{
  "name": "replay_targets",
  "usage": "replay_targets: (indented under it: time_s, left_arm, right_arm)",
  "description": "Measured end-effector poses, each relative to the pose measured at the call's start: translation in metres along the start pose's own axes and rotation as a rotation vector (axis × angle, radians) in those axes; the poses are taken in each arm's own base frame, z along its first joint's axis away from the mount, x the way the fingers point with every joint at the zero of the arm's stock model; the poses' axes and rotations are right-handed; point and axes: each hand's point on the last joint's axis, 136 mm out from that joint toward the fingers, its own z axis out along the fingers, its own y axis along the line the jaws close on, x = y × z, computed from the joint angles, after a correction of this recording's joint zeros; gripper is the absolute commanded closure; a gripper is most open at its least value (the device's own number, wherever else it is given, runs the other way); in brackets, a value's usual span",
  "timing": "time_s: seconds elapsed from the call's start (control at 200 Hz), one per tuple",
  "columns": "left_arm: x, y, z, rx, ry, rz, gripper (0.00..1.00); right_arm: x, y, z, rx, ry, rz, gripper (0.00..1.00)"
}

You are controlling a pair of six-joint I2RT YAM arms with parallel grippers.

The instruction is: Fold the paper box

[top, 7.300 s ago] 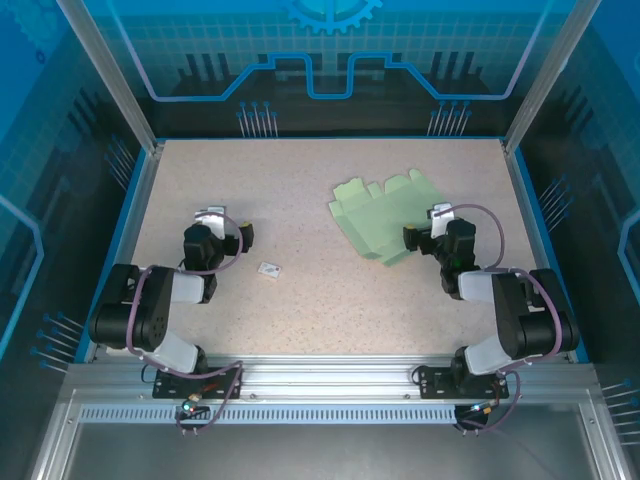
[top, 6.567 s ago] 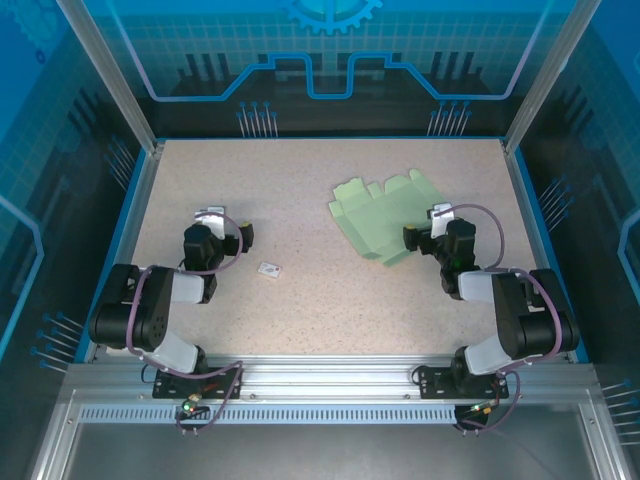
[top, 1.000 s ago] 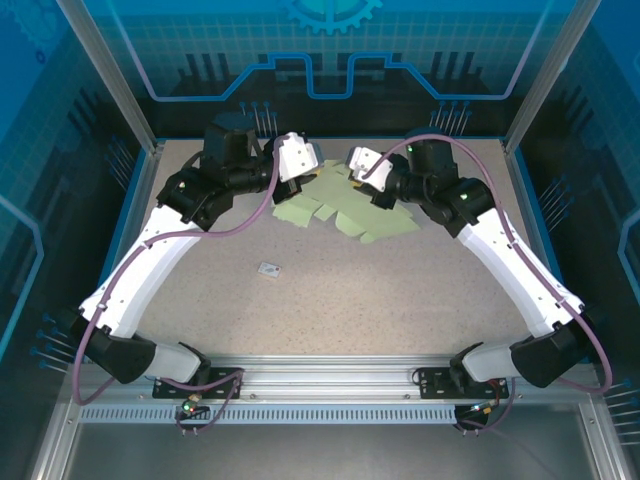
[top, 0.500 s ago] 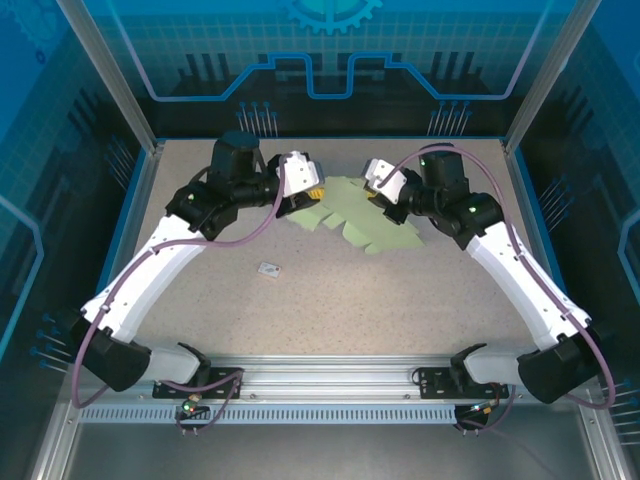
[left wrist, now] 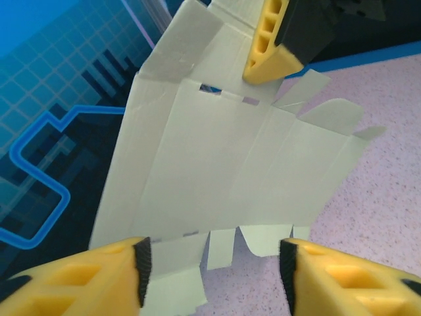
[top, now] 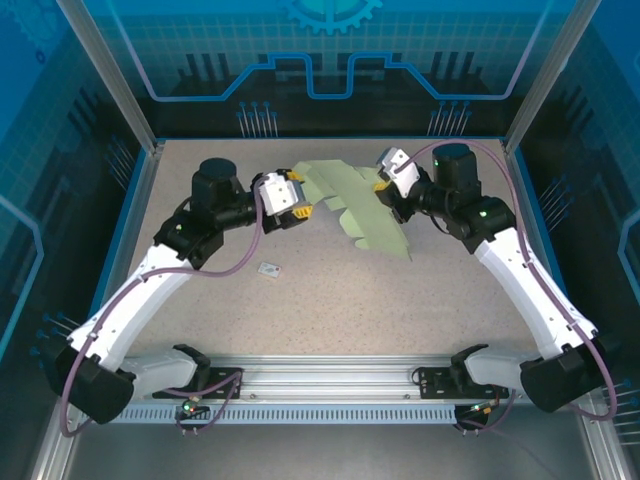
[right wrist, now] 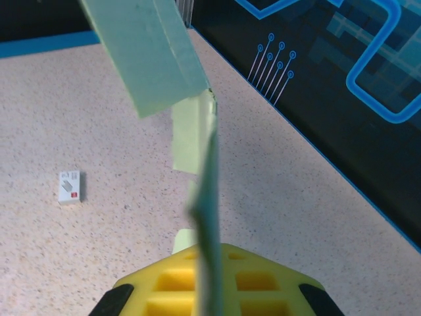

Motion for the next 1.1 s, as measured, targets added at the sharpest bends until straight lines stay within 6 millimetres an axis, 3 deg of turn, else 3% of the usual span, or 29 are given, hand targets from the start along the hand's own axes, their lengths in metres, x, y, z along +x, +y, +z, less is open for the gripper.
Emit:
replay_targets:
  time_s: [0.14,0.315,0.465,0.62,0.84,1.101]
  left_arm:
    - [0.019,0.017,-0.009,-0.087,-0.030,-0.114,0.22]
    - [0.048,0.057,-0.024,-0.240,-0.085,-0.364,0.14]
    - [0.056,0.070,-0.024,-0.276,-0.144,-0.514,0.05]
    - [0.063,0.075,-0.017,-0.260,-0.191,-0.639,0.04]
    - [0.079,0.079,0.012,-0.170,-0.197,-0.797,0.05]
    - [0.068,0.094,0.035,-0.062,-0.243,-0.880,0.19]
  right_arm:
    - [-0.004,0.003,-0.005,-0.010,-0.014,0.066,1.00]
    - [-0.006,0.008,-0.008,-0.045,-0.021,0.139,1.00]
    - [-0.015,0.000,-0.019,-0.057,-0.059,0.200,1.00]
    - [-0.029,-0.002,-0.033,-0.074,-0.115,0.232,1.00]
    - [-0.046,-0.002,-0.050,-0.103,-0.184,0.257,1.00]
    - [-0.062,-0.001,-0.064,-0.118,-0.253,0.271,1.00]
